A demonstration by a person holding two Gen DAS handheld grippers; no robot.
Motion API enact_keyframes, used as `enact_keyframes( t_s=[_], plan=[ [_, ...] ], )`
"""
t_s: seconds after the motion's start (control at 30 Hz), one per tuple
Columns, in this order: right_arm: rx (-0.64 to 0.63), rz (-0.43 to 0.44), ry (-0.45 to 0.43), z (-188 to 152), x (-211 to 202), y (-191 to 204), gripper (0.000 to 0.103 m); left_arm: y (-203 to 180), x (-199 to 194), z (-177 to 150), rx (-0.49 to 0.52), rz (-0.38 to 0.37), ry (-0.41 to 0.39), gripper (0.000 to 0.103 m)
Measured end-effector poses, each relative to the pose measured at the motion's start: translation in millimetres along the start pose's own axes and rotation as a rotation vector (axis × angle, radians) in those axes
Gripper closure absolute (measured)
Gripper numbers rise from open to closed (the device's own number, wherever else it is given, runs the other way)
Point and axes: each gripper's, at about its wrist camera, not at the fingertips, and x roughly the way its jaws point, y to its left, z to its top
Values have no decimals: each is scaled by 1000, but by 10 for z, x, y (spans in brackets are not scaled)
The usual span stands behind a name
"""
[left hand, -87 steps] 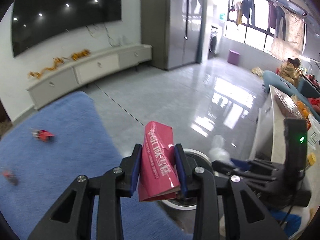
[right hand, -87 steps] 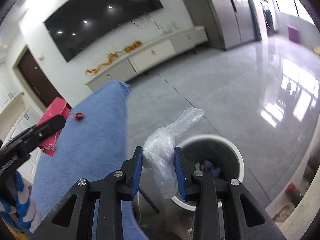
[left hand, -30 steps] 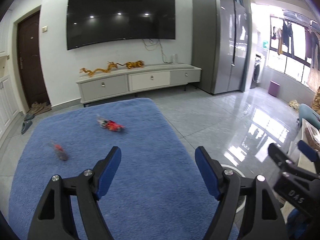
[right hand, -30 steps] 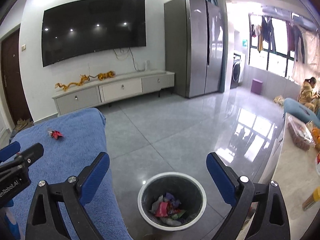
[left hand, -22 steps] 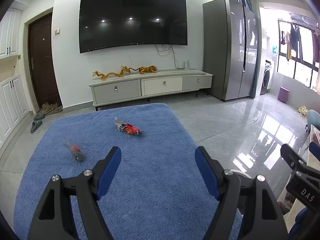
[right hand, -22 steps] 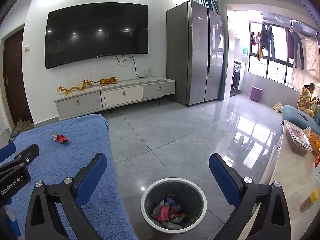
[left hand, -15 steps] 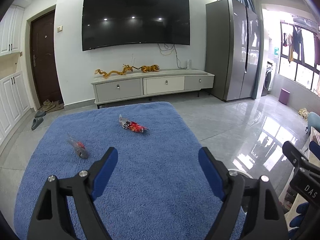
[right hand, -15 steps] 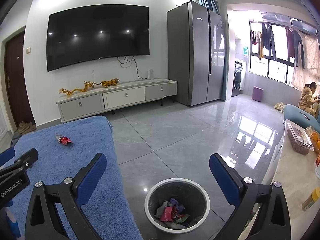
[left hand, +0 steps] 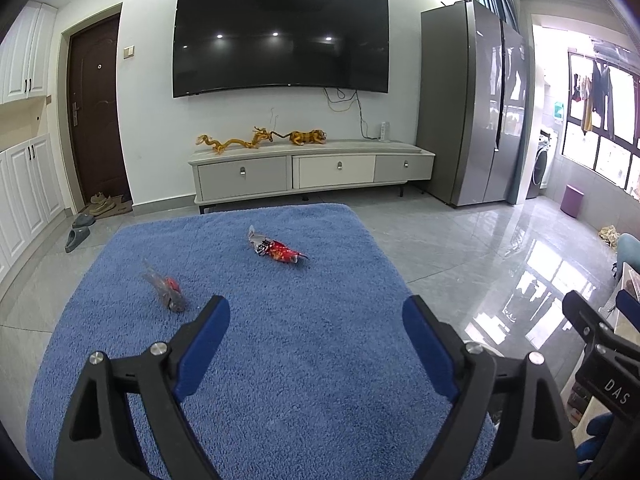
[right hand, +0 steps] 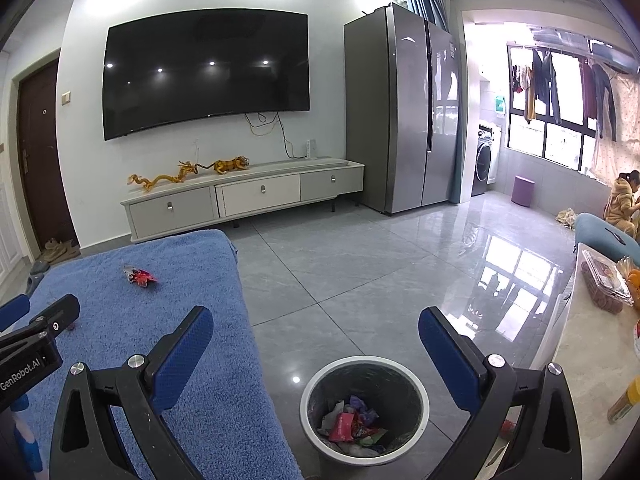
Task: Collect trash
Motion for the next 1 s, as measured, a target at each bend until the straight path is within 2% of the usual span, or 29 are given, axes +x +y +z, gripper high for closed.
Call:
enact_keyframes(
  t_s=[0.53, 1.0],
  plan=[
    [-52, -77, 37, -54, 64, 20, 0, 18, 24, -81, 12, 29, 5, 15],
    [-50, -99, 45, -71, 79, -39, 0, -48, -17, -88, 29, 28, -15, 15]
  ],
)
